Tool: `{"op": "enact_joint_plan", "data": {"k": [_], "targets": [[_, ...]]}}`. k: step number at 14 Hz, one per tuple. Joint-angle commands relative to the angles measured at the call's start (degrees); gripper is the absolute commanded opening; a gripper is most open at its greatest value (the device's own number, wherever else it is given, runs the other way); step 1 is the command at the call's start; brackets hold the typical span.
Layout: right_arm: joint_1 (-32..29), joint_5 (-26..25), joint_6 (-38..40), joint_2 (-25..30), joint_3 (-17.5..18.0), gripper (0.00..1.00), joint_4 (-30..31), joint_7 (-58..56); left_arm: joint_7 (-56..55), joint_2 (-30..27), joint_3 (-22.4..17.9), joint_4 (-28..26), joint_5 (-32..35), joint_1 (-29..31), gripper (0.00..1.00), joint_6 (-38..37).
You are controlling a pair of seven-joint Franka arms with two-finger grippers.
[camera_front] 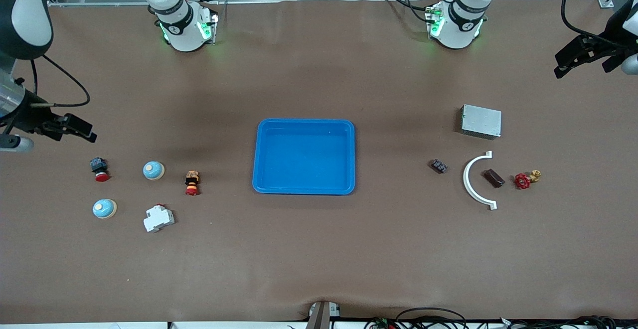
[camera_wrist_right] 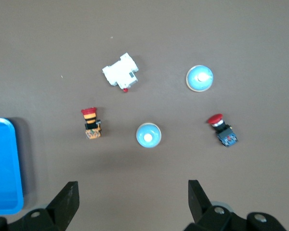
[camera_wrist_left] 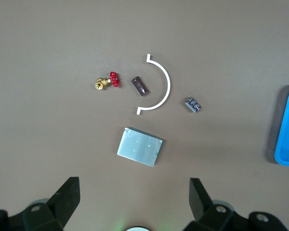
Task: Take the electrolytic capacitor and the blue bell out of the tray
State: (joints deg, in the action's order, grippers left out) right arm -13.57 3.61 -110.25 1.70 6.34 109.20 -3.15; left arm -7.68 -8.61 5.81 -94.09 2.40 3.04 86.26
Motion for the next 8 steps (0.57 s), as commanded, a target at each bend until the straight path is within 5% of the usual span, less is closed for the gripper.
{"op": "enact_joint_plan", "data": {"k": [1,8], "targets": [[0.74,-2.29,1.26,3.3,-0.27,1.0,1.8,1.48,1.79,0.08,-0.01,0.84,-1.25,0.82,1.0,-0.04],[1.97,-5.55,5.65,5.24,-0.19,1.0,-1.27,1.66,1.79,2.54,0.17,3.38,-3.8,0.74,1.0,1.19]]}}
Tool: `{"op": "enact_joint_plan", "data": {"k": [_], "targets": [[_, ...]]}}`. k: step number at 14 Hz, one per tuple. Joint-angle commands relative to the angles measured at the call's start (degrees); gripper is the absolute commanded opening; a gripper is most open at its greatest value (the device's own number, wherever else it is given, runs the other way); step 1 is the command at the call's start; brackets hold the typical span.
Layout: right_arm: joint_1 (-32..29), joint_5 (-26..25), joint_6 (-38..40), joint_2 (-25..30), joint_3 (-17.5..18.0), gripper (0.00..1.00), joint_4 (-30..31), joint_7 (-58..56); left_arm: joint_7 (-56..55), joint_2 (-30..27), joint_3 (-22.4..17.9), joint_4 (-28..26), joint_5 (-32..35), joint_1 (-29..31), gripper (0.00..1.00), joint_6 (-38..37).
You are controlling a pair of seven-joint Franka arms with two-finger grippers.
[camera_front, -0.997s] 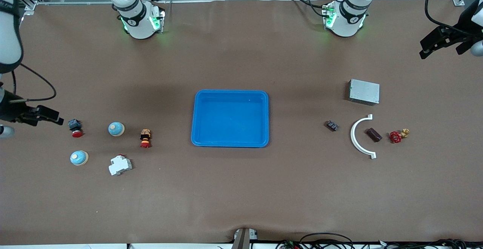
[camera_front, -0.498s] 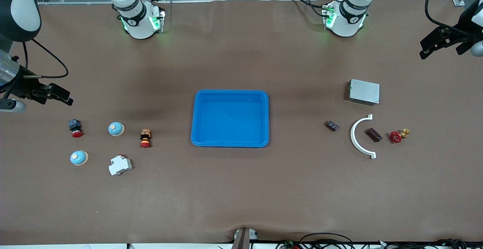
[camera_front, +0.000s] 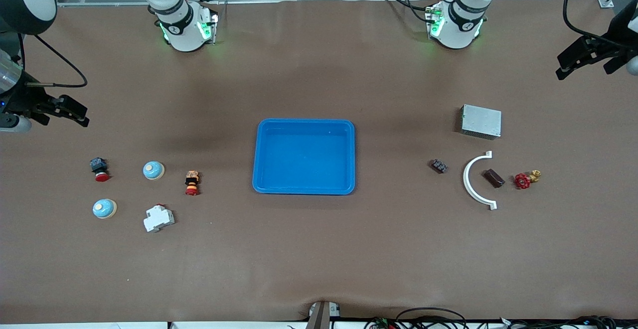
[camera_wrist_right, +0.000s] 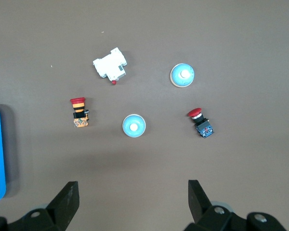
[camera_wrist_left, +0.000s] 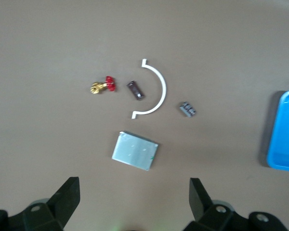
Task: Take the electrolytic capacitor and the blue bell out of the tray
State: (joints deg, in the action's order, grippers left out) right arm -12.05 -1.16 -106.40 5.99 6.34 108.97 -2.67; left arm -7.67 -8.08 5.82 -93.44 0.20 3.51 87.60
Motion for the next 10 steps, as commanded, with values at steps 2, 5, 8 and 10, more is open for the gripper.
{"op": "enact_joint_plan", "data": {"k": [2,5,8,10], "targets": [[0.54,-0.42,3.99,0.86,-0.1,1.0,-3.14,1.62,1.87,2.11,0.16,2.91,-2.48,0.44,1.0,-0.15],[0.62,0.28,7.51,0.77,0.16,1.0,-6.57,3.55,1.34,2.02,0.15,3.44,-2.14,0.45,1.0,-0.15],[1.33,0.72,8.48,0.77,0.16,1.0,-7.89,4.43,0.72,2.37,0.24,3.44,-1.87,0.36,1.0,-0.15],[2.11,0.81,10.41,0.77,0.07,1.0,-9.47,5.3,1.42,2.72,0.07,3.53,-1.87,0.62,1.0,-0.15]]}}
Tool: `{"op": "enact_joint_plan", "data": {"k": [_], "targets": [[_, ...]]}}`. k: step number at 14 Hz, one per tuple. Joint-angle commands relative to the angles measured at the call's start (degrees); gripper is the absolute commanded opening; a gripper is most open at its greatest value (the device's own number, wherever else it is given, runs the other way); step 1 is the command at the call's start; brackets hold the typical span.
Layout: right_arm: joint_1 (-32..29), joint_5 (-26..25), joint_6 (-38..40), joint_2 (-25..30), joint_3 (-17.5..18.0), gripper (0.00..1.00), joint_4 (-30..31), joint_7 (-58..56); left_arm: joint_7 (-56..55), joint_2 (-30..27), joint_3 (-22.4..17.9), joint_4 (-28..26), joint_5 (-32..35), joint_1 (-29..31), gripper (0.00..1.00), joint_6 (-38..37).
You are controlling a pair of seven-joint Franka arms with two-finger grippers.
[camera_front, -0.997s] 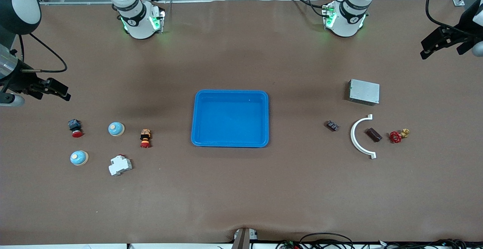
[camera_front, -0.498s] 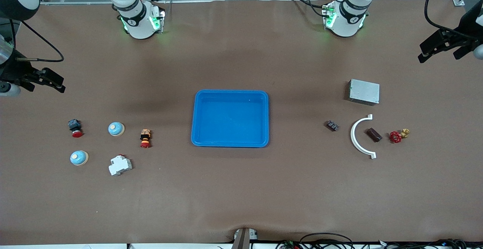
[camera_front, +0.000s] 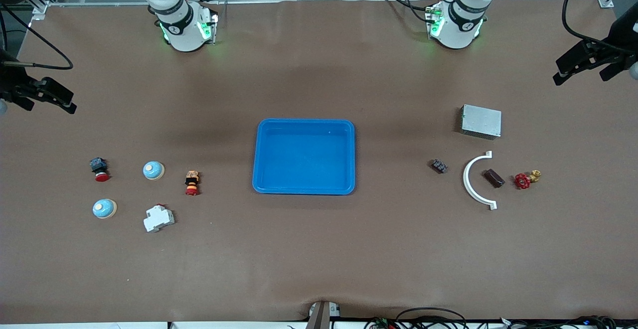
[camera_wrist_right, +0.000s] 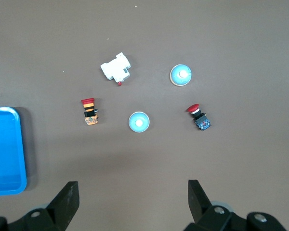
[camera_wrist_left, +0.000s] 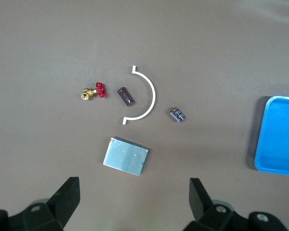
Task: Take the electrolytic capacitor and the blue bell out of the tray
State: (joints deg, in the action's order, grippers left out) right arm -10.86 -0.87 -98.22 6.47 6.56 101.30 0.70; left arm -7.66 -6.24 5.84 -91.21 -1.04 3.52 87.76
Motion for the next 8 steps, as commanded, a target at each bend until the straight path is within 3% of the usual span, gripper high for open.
{"op": "enact_joint_plan", "data": {"k": [1,8], "targets": [[1.02,0.52,2.94,0.29,-0.05,1.0,-2.07,2.72,0.99,0.8,0.05,1.39,-0.72,0.52,1.0,-0.31],[1.28,1.13,6.02,-0.67,-0.23,1.0,-7.34,2.64,0.8,0.97,0.05,3.41,-0.63,0.61,1.0,-0.31]]}}
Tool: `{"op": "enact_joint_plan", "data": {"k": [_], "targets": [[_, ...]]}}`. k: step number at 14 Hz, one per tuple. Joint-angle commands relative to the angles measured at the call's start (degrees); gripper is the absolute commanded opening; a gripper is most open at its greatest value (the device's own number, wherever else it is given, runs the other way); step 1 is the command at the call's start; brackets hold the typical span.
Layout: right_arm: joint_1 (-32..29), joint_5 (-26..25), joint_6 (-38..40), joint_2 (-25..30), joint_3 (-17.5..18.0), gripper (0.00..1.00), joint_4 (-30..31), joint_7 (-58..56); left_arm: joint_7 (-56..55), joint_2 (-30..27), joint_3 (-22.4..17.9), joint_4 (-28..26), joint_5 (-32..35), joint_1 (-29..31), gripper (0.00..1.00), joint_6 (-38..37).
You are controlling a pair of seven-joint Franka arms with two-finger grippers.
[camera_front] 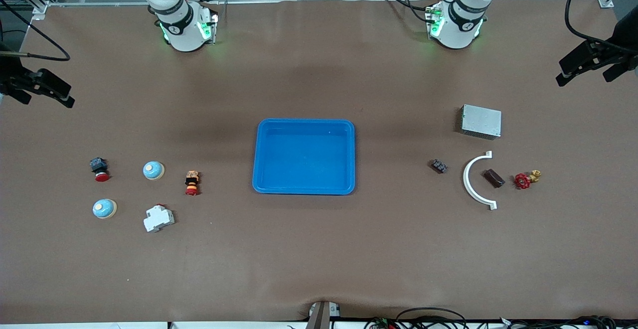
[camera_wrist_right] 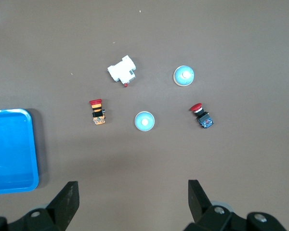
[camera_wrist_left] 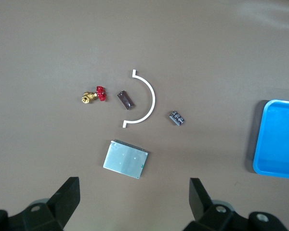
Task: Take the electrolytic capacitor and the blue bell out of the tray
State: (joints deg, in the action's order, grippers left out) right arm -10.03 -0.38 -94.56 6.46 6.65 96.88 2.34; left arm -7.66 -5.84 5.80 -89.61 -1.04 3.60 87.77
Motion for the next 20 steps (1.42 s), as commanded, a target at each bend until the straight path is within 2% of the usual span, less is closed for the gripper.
{"op": "enact_joint_plan", "data": {"k": [1,4,8,13,15,20], "targets": [[0.45,1.51,2.45,-0.66,-0.32,1.0,-2.93,1.0,0.89,0.56,0.09,1.72,-0.63,0.53,1.0,-0.32],[0.1,4.15,2.36,-1.09,-0.5,1.0,-2.93,1.09,0.89,0.56,0.09,1.72,-0.55,0.53,1.0,-0.32],[0.19,4.15,2.45,-1.36,-0.59,1.0,-2.93,1.0,0.89,1.52,0.09,1.8,-0.63,0.62,1.0,-0.32],[0.45,2.75,2.27,-1.62,-0.59,1.0,-2.93,-0.14,0.72,1.27,0.0,1.89,-0.55,2.37,1.0,-0.76],[0.72,0.56,2.1,-1.62,-0.41,1.0,-2.84,-0.4,1.24,1.09,-0.08,1.81,-0.37,3.6,1.0,-1.28],[0.89,0.29,2.1,-1.89,-0.41,1.0,-2.66,-0.49,1.33,1.44,0.27,1.89,-0.19,4.05,1.0,-2.52]]}}
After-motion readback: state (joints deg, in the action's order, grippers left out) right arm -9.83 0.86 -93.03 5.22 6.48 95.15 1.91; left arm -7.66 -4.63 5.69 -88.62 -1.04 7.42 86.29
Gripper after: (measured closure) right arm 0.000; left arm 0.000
